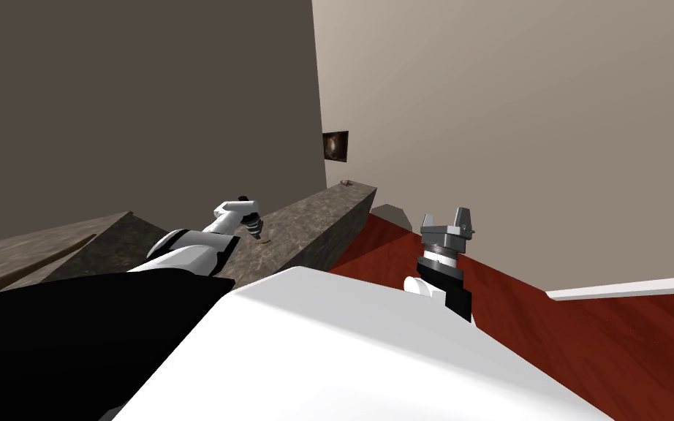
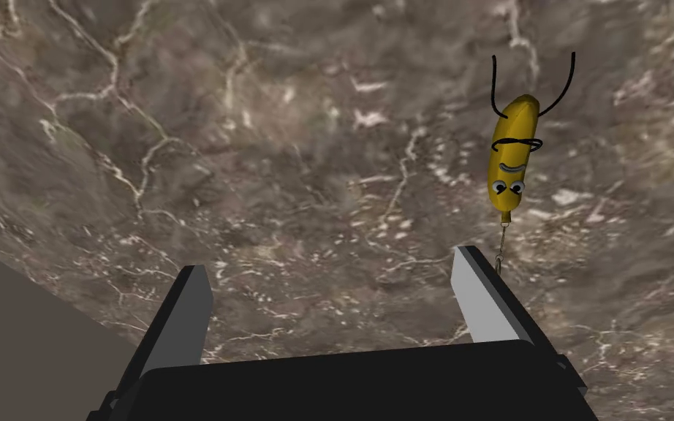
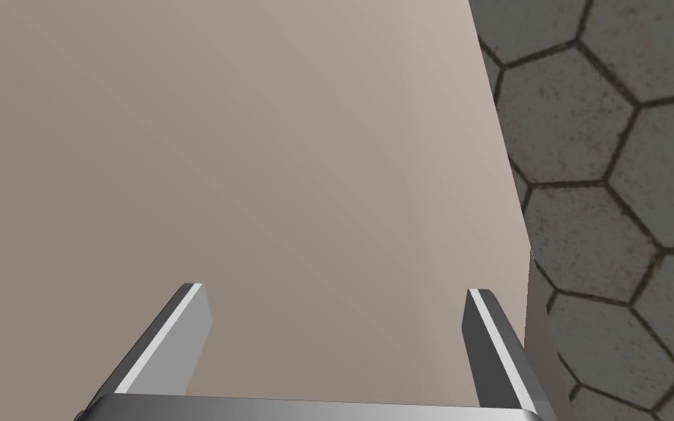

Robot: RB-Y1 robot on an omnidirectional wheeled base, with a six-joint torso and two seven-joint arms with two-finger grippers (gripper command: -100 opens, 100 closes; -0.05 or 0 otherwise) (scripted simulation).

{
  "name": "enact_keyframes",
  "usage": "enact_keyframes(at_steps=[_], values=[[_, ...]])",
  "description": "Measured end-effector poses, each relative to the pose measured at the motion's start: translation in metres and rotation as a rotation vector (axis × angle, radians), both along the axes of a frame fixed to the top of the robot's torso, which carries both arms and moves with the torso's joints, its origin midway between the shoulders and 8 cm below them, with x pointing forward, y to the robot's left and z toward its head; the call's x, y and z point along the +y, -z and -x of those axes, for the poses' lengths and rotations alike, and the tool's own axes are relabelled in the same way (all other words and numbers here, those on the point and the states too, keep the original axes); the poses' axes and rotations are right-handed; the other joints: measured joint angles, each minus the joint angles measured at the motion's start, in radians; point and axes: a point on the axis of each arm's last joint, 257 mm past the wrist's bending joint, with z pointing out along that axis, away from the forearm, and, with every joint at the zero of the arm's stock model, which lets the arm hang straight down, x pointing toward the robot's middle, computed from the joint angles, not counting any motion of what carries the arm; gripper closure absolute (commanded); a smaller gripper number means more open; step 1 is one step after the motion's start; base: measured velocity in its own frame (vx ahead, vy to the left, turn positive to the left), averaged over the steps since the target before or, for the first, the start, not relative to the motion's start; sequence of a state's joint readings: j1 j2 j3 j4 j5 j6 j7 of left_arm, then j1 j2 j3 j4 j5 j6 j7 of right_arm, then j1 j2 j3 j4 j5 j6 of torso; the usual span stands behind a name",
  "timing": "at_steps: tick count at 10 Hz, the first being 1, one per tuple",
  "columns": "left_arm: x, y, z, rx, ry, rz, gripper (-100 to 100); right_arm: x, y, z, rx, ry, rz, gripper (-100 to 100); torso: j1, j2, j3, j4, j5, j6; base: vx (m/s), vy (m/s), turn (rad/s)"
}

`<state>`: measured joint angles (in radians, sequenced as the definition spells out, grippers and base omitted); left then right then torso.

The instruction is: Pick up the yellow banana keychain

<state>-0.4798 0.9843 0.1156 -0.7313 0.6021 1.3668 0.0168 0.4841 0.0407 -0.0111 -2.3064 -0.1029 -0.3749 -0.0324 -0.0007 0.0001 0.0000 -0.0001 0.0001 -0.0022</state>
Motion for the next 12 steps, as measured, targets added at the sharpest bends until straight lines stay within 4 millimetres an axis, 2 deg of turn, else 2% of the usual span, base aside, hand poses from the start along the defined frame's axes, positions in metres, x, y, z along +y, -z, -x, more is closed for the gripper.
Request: enact_keyframes(at_steps=[2, 3, 6, 7, 10, 12], values=[[0.023, -0.011, 0.006, -0.019, -0.002, -0.062, -100, 0.000, 0.000, 0.000, 0.000, 0.000, 0.000, 0, 0.000, -0.001, 0.000, 0.000, 0.000, 0.000, 0.009, -0.001, -0.092], [0.029, -0.009, 0.017, -0.005, 0.003, -0.075, -100, 0.000, 0.000, 0.000, 0.000, 0.000, 0.000, 0, 0.000, 0.000, 0.000, 0.000, 0.000, -0.001, 0.000, 0.000, 0.037], [0.015, -0.003, 0.016, -0.018, 0.008, -0.020, -100, 0.000, 0.000, 0.000, 0.000, 0.000, 0.000, 0, 0.000, 0.000, 0.000, 0.000, 0.000, 0.000, 0.000, 0.000, 0.000], [0.011, -0.001, 0.014, -0.027, 0.008, -0.003, -100, 0.000, 0.000, 0.000, 0.000, 0.000, 0.000, 0, 0.000, 0.000, 0.000, 0.000, 0.000, 0.000, 0.008, -0.010, -0.254], [0.035, -0.005, 0.035, -0.019, 0.009, -0.059, -100, 0.000, 0.000, 0.000, 0.000, 0.000, 0.000, 0, 0.000, 0.000, 0.000, 0.000, 0.000, 0.000, 0.007, 0.000, -0.042], [0.027, 0.002, 0.037, -0.018, 0.011, -0.027, -100, 0.000, 0.000, 0.000, 0.000, 0.000, 0.000, 0, 0.000, 0.000, 0.000, 0.000, 0.000, 0.000, 0.000, 0.000, 0.000]])
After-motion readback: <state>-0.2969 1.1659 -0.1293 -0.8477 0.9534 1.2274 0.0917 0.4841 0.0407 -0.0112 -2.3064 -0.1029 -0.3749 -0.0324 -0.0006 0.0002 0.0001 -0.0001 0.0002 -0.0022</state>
